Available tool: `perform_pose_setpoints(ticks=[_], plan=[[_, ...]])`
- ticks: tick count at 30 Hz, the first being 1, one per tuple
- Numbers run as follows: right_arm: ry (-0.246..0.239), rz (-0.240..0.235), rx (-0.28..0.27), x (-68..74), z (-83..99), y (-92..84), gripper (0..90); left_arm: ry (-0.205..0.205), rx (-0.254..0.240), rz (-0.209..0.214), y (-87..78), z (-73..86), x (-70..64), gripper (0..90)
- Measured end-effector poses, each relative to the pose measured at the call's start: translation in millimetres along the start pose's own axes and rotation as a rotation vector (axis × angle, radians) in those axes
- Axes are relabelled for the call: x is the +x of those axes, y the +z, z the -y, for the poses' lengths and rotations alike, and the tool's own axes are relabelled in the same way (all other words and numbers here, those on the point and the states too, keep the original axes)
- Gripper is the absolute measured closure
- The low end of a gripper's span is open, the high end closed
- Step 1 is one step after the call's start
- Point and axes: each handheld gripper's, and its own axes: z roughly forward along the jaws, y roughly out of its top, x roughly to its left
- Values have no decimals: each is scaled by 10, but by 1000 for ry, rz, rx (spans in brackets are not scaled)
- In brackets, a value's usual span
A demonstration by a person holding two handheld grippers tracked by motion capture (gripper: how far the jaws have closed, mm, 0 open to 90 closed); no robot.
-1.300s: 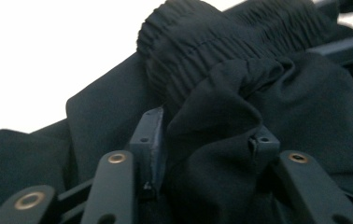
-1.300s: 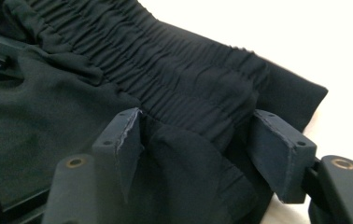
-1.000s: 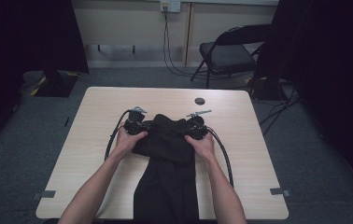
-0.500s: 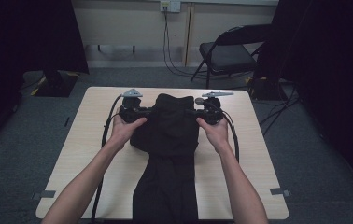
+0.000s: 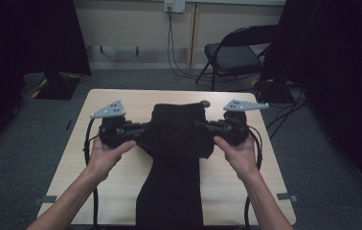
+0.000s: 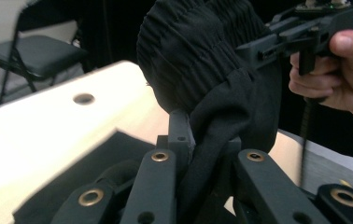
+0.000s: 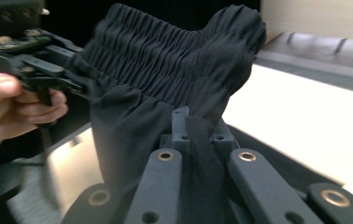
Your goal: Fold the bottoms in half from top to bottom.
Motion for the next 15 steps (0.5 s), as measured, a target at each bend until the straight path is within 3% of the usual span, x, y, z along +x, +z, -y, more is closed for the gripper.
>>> perform_pose_setpoints(ticks=[2, 4, 6, 10, 11, 12, 14, 15], plan=[[-9, -3, 36, 108, 110, -33, 853, -7, 61, -3, -2, 205, -81, 819], [-9, 0, 91, 184, 326, 7, 853, -51, 116, 11, 54, 431, -94, 819], [3, 8, 161, 188, 622, 104, 852, -66, 217, -7, 212, 768, -83, 819], [108, 21, 337, 29, 1316, 429, 852, -124, 390, -17, 558, 1265, 44, 822], [104, 33, 371, 3, 1443, 502, 853, -151, 423, -26, 624, 1349, 89, 822], [92, 61, 400, -22, 1551, 570, 852, -150, 455, -35, 687, 1407, 129, 822], [113, 71, 412, -124, 1679, 658, 852, -135, 478, -70, 753, 1440, 172, 821], [153, 78, 400, -220, 1734, 707, 852, -122, 481, -80, 791, 1453, 204, 822]])
